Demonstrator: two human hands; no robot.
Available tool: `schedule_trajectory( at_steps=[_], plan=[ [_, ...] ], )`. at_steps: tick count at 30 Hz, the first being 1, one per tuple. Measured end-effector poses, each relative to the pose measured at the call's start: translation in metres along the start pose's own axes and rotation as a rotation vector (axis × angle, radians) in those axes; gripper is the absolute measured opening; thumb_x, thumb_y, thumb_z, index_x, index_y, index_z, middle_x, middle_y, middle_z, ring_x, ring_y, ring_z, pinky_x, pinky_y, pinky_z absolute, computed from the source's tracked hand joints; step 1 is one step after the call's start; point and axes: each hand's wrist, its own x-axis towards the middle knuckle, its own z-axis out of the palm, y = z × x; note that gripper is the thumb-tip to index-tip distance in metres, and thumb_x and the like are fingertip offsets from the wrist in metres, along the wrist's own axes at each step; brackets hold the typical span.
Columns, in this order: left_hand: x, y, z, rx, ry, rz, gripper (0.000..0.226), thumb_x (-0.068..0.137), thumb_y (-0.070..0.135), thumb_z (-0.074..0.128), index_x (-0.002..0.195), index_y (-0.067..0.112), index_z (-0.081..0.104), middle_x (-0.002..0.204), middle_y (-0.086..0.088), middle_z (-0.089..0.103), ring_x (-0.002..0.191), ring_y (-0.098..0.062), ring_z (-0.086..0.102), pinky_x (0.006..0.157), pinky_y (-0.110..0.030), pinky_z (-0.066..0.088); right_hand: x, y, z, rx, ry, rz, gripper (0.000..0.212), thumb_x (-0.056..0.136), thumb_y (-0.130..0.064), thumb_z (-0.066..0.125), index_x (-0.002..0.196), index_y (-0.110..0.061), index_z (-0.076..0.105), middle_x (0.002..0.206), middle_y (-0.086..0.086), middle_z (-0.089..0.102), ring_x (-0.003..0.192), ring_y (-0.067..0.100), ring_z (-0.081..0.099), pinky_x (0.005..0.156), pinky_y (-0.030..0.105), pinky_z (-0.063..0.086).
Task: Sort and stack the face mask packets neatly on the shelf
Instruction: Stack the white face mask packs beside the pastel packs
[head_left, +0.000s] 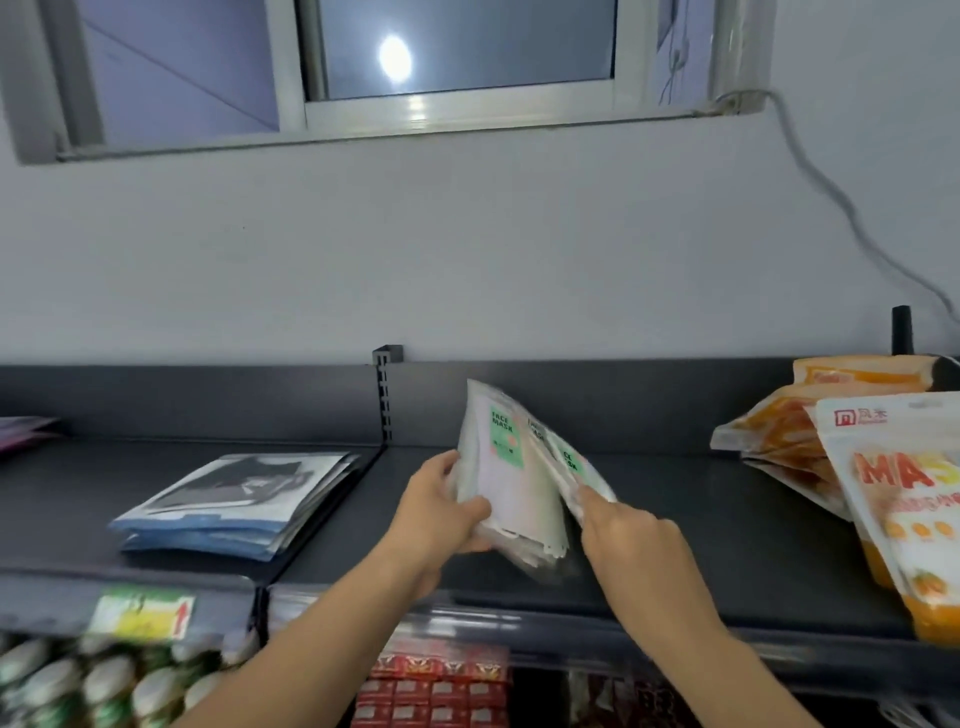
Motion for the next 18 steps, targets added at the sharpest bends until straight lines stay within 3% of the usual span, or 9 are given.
schedule_trajectory(
  at_steps=[4, 8, 13, 18],
  plan=[
    [-0.013, 0.014, -0.018, -0.038, 0.058, 0.106, 0.063, 0.083, -0.011, 0.058, 0.135, 0.020, 0.041, 0.111, 0.004, 0.062, 0.090, -0.020, 0.067, 0.056, -0.027, 0.057, 0.008, -0.033, -0.005, 0.110, 0.094, -0.049, 0.060, 0.036, 0.000, 0.090, 0.094, -0.004, 0.073, 0.047, 0.000, 0.054, 0.026, 0.017, 0.046, 0.025, 0.023, 0.033],
    [-0.024, 0.031, -0.068, -0.116, 0.127, 0.186, 0.062, 0.082, -0.012, 0.059, 0.134, 0.019, 0.043, 0.113, -0.003, 0.064, 0.090, -0.021, 0.068, 0.057, -0.028, 0.057, 0.024, -0.066, -0.016, 0.198, 0.195, -0.132, 0.059, 0.045, -0.002, 0.090, 0.101, -0.004, 0.071, 0.053, -0.003, 0.058, 0.029, 0.011, 0.046, 0.027, 0.021, 0.034],
    [-0.031, 0.044, -0.154, -0.170, 0.228, 0.278, 0.054, 0.081, -0.015, 0.058, 0.120, 0.022, 0.052, 0.107, -0.003, 0.067, 0.091, -0.023, 0.068, 0.062, -0.034, 0.060, 0.059, -0.122, -0.026, 0.240, 0.257, -0.202, 0.060, 0.050, 0.007, 0.086, 0.107, -0.001, 0.068, 0.056, 0.001, 0.058, 0.031, 0.014, 0.046, 0.025, 0.025, 0.039],
    [-0.036, 0.041, -0.259, -0.171, 0.247, 0.318, 0.051, 0.082, -0.012, 0.059, 0.111, 0.031, 0.057, 0.106, -0.003, 0.069, 0.090, -0.025, 0.070, 0.064, -0.036, 0.058, 0.088, -0.209, -0.018, 0.148, 0.242, -0.380, 0.069, 0.047, 0.005, 0.087, 0.112, -0.002, 0.066, 0.074, 0.006, 0.069, 0.042, 0.018, 0.058, 0.028, 0.029, 0.045]
  ],
)
